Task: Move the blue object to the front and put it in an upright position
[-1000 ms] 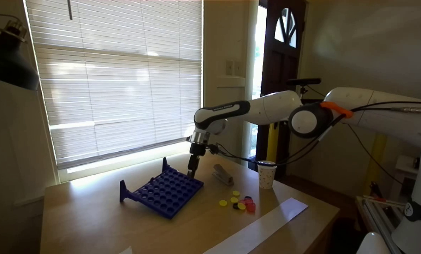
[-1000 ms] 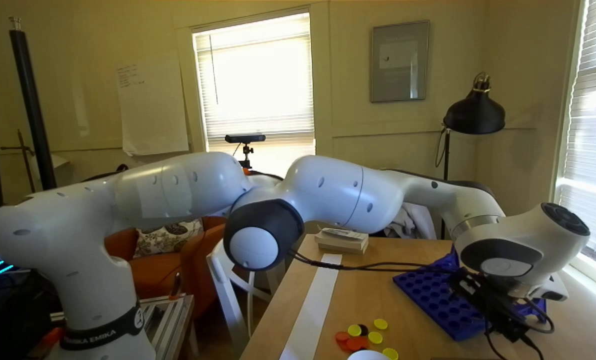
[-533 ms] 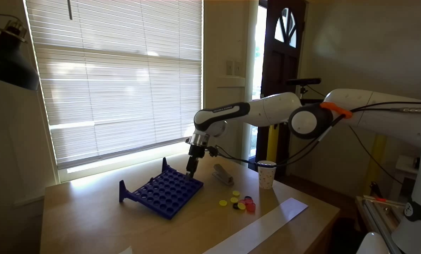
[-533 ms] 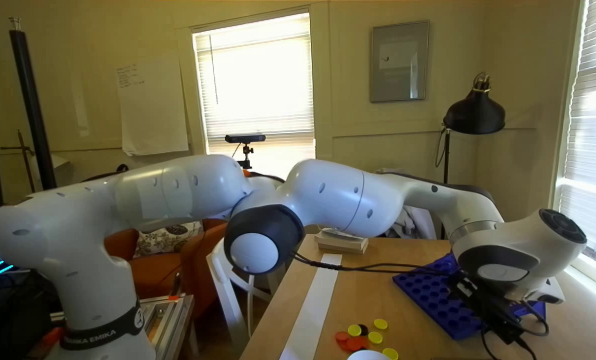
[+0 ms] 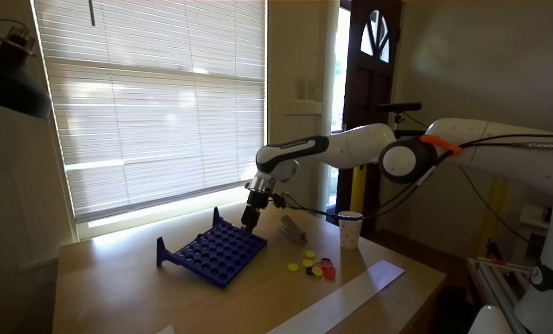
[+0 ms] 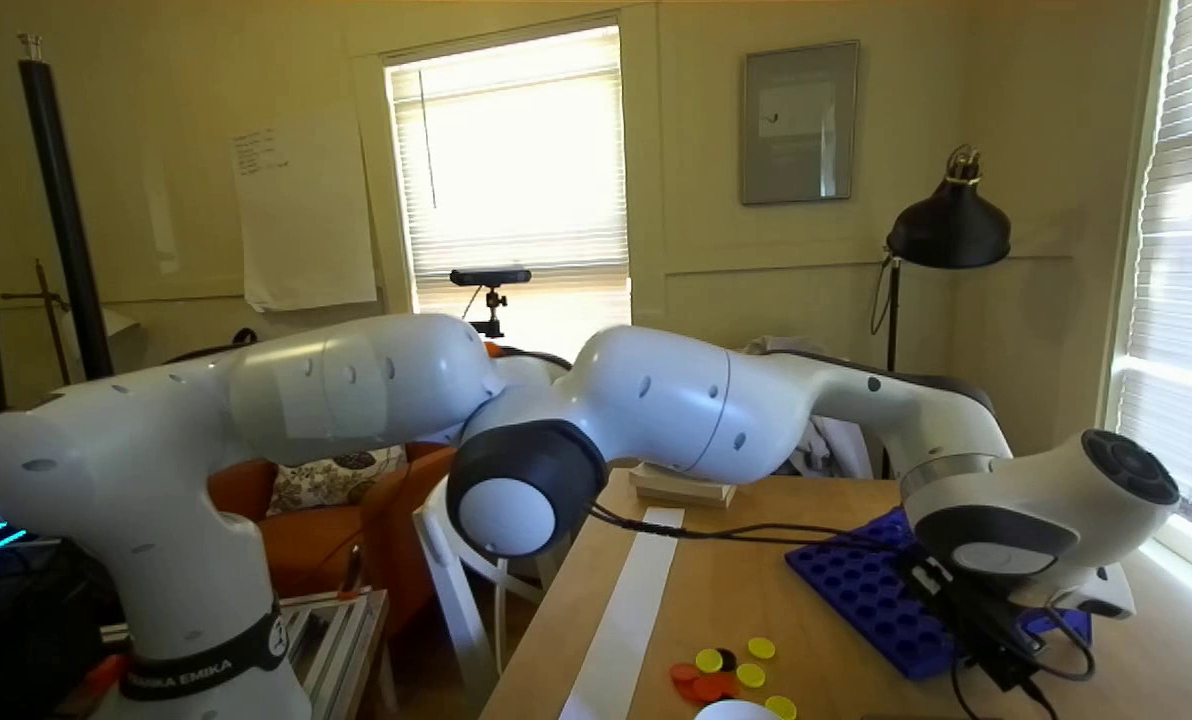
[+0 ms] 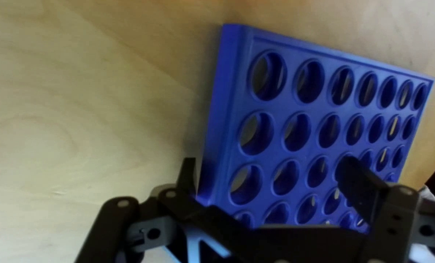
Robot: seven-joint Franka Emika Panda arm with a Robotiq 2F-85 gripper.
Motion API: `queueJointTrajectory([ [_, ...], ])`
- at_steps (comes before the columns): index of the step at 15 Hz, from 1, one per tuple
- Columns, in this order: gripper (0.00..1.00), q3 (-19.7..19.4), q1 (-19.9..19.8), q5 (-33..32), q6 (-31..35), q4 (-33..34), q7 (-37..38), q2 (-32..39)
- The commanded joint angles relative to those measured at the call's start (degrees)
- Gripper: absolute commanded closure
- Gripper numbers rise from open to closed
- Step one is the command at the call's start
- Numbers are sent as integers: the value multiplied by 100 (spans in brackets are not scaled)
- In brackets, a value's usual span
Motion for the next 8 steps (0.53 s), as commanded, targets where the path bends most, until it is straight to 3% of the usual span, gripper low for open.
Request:
queueJointTrajectory([
  [1, 0, 268, -131, 332, -3, 174, 233, 182],
  [4, 0, 322, -178, 386, -31, 175, 362, 219],
  [5, 9, 346, -197, 398, -35, 177, 405, 232],
  [6, 26, 351, -207, 396, -33, 179, 474, 242],
  [8, 41, 364, -222, 389, -20, 187, 558, 254],
])
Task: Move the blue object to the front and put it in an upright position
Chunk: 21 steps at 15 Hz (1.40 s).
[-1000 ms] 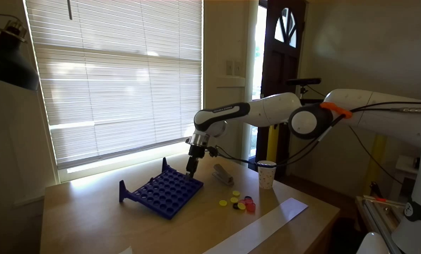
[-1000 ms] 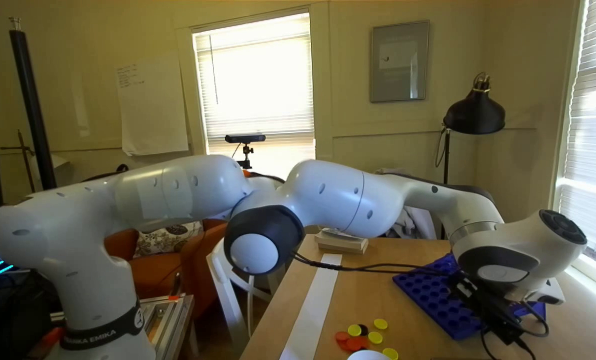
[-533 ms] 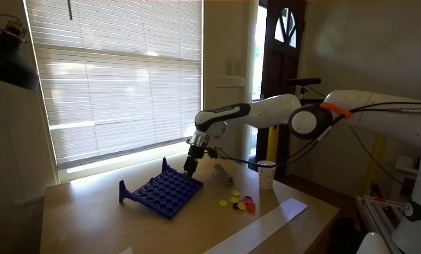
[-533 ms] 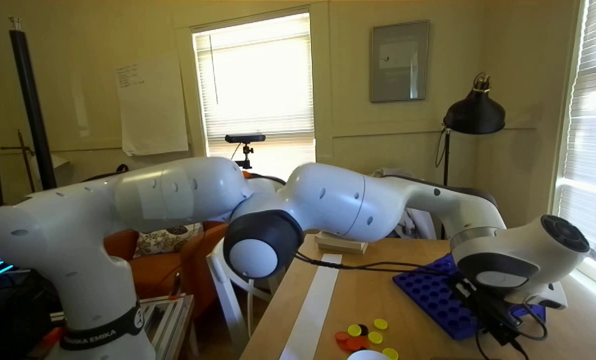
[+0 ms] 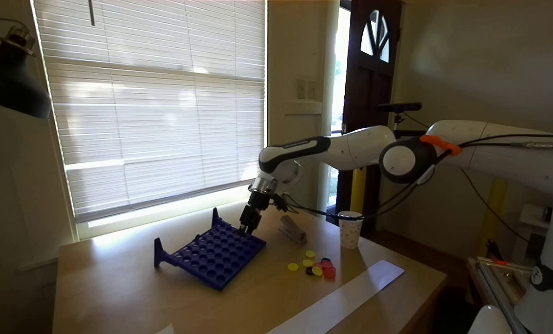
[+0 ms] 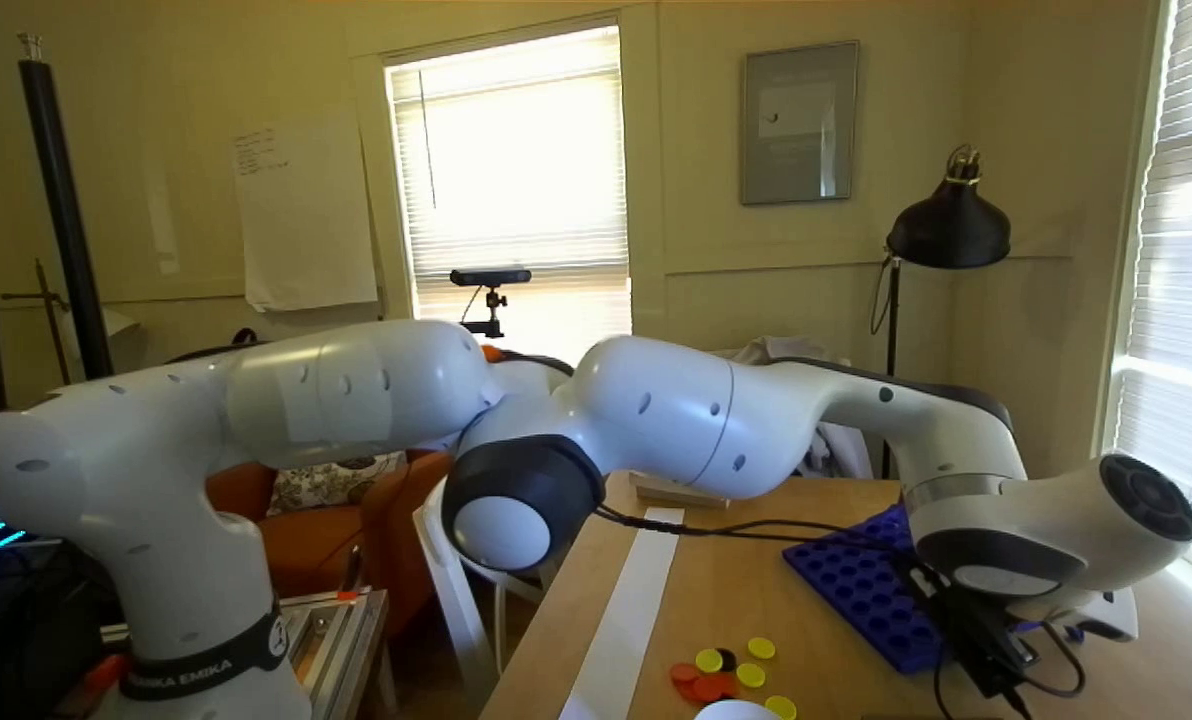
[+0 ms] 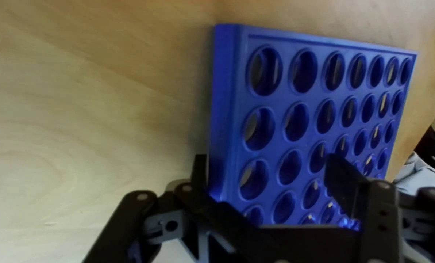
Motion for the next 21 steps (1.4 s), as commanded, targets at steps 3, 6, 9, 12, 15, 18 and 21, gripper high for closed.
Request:
queueJointTrajectory([
  [3, 62, 118, -58, 125, -5, 191, 302, 161],
  [6, 82, 115, -64, 118, 4, 199, 387, 169],
  [9, 95, 136, -70, 121, -9, 212, 527, 171],
  [12, 94, 170, -89, 139, -66, 215, 610, 162],
  [15, 94, 438, -226, 323, -559, 117, 709, -21],
  [18, 94, 726, -371, 481, -1281, 36, 874, -216],
  [21, 94, 641, -364, 283, -1977, 14, 1394, -432],
])
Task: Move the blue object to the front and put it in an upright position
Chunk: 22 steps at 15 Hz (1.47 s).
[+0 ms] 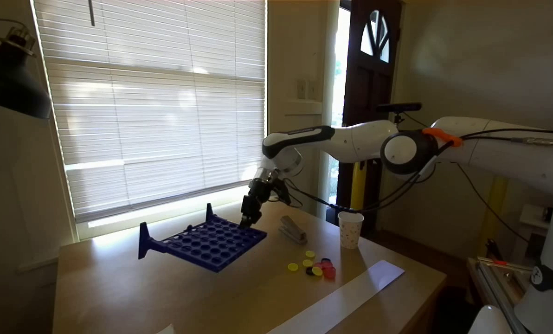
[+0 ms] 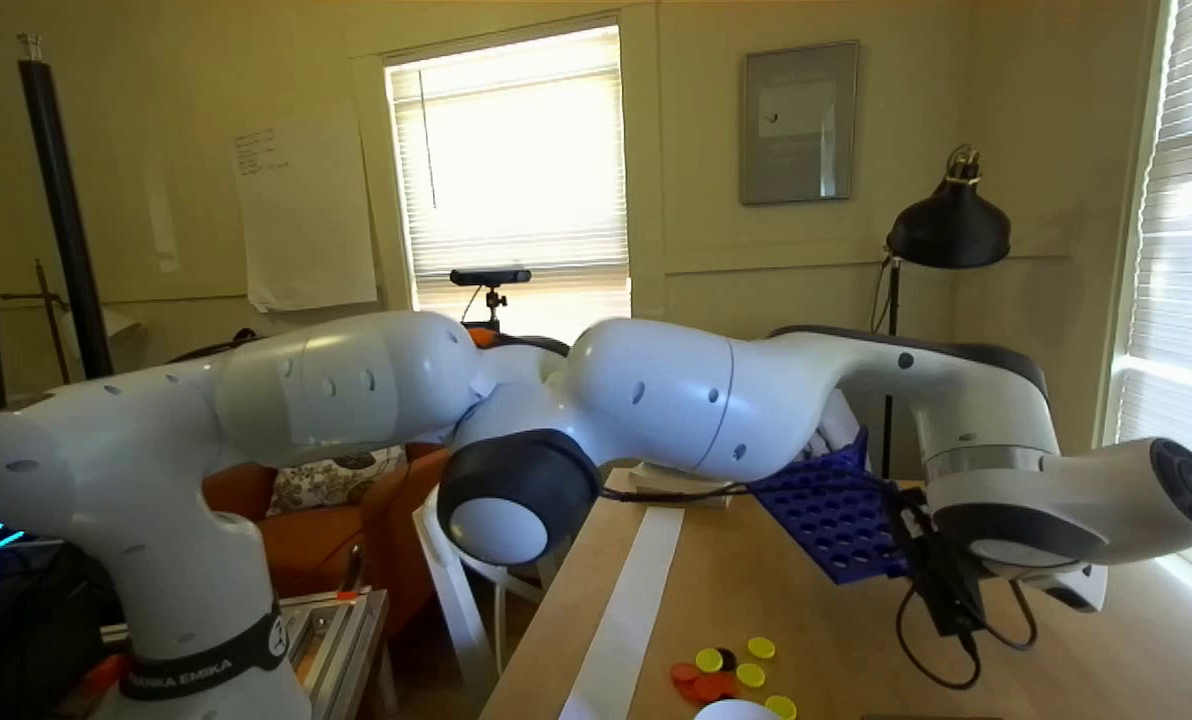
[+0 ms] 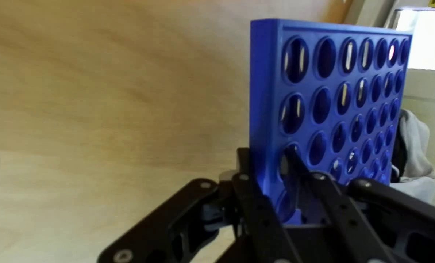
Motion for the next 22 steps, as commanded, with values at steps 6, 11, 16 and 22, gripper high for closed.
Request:
queueJointTrajectory([
  [6, 94, -274, -63, -186, -2247, -28, 1725, -504],
  [11, 94, -441, -90, -204, -3342, 79, 2527, -553],
  [16, 94, -633, -81, -230, -4118, 200, 3153, -530],
  [22, 94, -760, -63, -228, -4837, 287, 3687, -438],
])
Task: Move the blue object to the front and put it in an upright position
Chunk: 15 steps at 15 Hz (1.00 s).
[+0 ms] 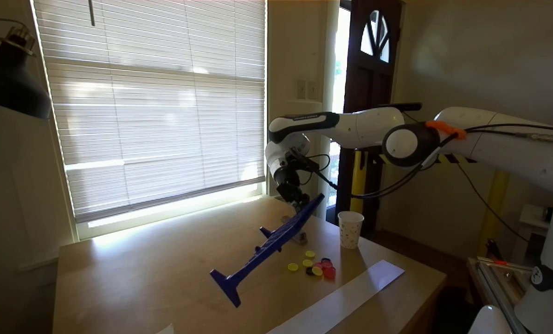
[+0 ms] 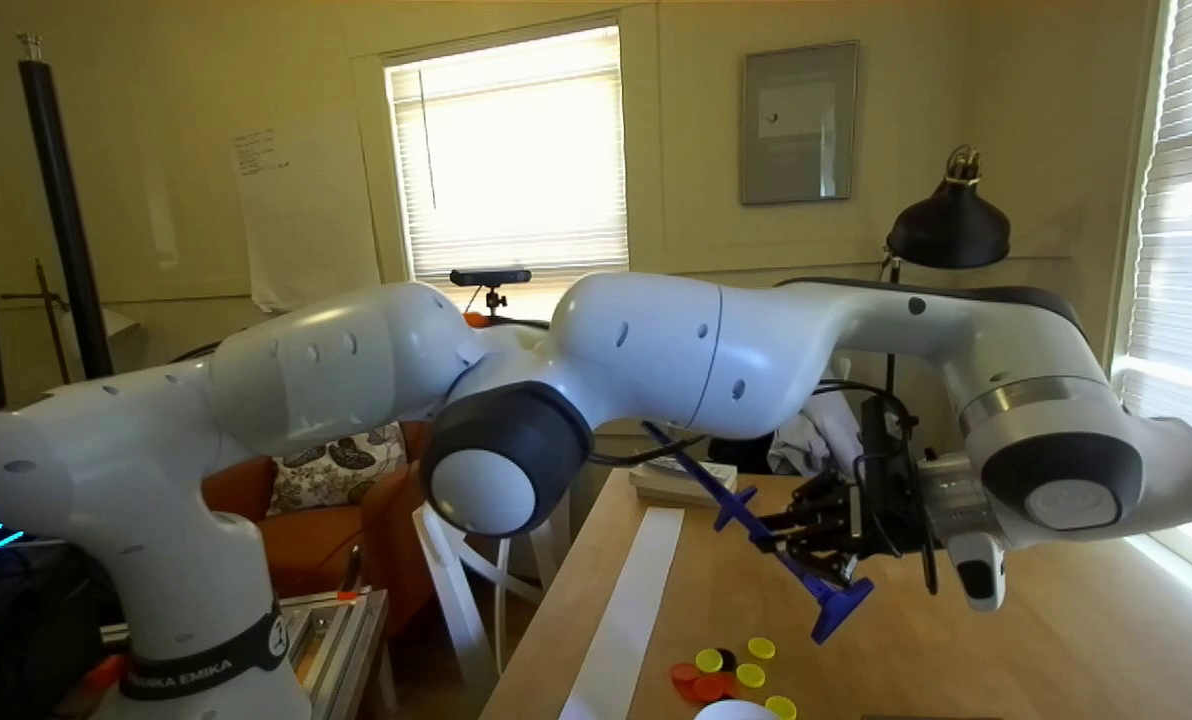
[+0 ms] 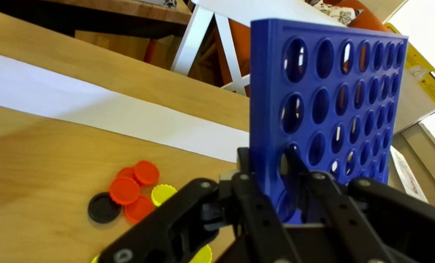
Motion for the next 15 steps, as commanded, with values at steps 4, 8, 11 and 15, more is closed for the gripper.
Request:
queueJointTrajectory([
  [4, 94, -70, 31, -323, -365, -435, 406, -234],
  [8, 94, -466, 215, -255, -392, -564, 378, -240],
  [11, 94, -530, 276, -224, -398, -548, 364, -226],
  [15, 94, -585, 282, -173, -397, -511, 442, -224],
])
